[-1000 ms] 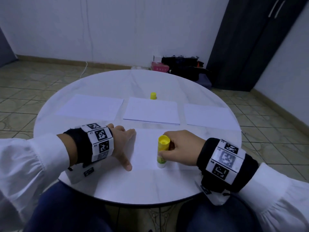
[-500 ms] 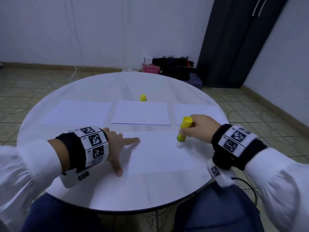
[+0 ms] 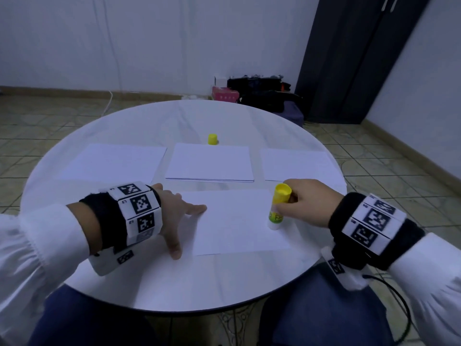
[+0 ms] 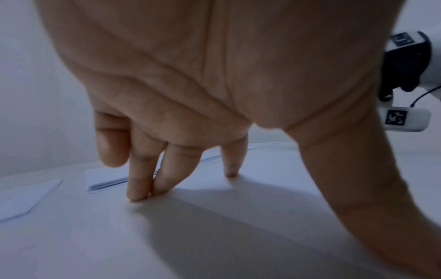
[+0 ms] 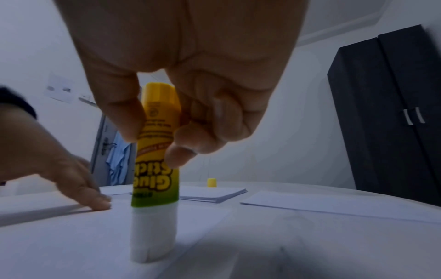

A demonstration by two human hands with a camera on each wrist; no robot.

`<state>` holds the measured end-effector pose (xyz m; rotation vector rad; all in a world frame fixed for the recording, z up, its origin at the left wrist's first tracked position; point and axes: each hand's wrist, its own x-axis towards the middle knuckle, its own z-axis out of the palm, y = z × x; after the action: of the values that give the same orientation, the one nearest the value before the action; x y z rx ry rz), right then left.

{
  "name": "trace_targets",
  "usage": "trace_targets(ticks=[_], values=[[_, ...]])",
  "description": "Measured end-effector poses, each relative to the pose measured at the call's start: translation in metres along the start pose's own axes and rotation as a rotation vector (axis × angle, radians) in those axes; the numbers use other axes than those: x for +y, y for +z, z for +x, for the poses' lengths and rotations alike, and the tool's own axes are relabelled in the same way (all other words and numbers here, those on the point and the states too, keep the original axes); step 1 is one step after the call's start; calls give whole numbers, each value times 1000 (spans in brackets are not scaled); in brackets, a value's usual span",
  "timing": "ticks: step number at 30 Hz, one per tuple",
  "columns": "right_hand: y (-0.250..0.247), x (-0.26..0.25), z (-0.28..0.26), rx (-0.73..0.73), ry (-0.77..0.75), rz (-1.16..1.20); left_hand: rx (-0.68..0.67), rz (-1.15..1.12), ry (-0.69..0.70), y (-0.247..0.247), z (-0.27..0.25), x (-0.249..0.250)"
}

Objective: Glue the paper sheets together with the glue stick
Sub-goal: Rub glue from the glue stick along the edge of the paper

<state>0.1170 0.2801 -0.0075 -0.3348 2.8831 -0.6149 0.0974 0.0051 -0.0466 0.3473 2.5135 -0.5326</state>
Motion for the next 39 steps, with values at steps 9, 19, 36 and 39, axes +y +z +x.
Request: trace_targets(ticks=[9, 19, 36, 39], values=[[-3, 9, -19, -9, -26, 127, 4, -15, -13, 0, -4, 1], [1, 27, 60, 126, 189, 447, -3, 3, -18, 0, -4, -13], [4, 10, 54, -176, 483, -98, -20, -213, -16, -2, -19, -37], [1, -22, 40, -307, 380, -155, -10, -334, -55, -4, -23, -61]])
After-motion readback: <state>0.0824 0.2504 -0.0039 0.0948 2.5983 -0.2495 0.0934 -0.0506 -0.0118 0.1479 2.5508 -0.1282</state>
